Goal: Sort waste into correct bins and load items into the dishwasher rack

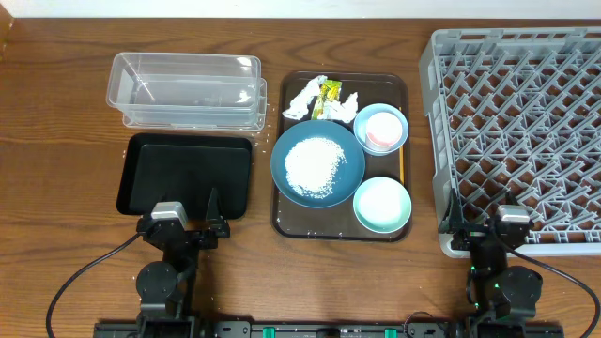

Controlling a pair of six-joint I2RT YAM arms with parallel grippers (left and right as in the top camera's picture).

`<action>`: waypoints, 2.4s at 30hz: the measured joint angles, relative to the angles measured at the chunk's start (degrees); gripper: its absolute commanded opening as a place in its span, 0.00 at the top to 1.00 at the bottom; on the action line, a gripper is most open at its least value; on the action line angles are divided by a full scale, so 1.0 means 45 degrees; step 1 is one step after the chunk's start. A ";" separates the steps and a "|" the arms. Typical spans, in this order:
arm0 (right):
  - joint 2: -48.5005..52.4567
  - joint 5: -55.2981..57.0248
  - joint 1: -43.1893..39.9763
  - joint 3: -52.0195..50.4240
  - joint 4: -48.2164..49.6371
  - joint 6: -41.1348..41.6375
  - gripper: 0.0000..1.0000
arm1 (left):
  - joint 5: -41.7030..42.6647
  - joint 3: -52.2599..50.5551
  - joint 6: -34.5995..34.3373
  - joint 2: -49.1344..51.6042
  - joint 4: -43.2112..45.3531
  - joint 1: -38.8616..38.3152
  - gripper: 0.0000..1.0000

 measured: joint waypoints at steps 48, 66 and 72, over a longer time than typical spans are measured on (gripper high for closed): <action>0.0000 0.0000 0.0000 0.0000 0.0005 0.0000 0.01 | 0.2424 0.0000 -0.3147 0.0000 0.0447 0.0000 0.00; 0.0000 0.0000 0.0000 0.0000 -0.0005 0.0000 0.01 | 0.5042 0.9219 -0.2293 0.7859 -0.6377 0.0000 0.00; 0.0005 0.0000 0.0000 0.0000 -0.0005 0.0000 0.01 | 0.7669 1.3731 -0.1316 1.2740 -0.9714 0.0000 0.00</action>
